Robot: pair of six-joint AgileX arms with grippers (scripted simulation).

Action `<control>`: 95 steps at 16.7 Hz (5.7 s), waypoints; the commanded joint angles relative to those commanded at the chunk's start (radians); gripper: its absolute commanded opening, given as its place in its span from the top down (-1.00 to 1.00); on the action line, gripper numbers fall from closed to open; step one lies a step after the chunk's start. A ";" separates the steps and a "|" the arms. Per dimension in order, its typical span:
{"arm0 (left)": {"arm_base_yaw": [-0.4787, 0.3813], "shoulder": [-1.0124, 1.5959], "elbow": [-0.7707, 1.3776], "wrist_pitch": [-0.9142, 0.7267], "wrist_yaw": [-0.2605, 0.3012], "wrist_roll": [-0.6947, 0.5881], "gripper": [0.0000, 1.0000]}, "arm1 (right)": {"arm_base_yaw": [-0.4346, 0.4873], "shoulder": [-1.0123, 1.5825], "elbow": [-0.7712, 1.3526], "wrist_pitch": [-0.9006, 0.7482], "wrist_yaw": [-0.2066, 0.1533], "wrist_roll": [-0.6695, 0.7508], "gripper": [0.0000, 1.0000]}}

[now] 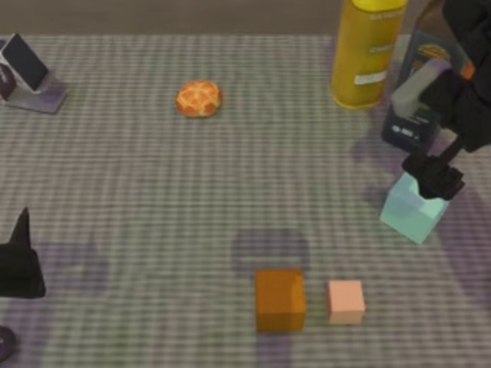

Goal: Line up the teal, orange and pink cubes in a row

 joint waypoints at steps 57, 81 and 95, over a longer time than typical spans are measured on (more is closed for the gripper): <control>0.084 -0.197 -0.125 0.138 0.004 -0.072 -1.00 | 0.034 0.184 0.108 -0.031 -0.003 -0.048 1.00; 0.084 -0.197 -0.125 0.138 0.004 -0.072 -1.00 | 0.765 0.500 0.709 -0.313 -0.002 -0.006 1.00; 0.084 -0.197 -0.125 0.138 0.004 -0.072 -1.00 | 0.769 0.533 0.484 -0.059 0.000 -0.006 0.85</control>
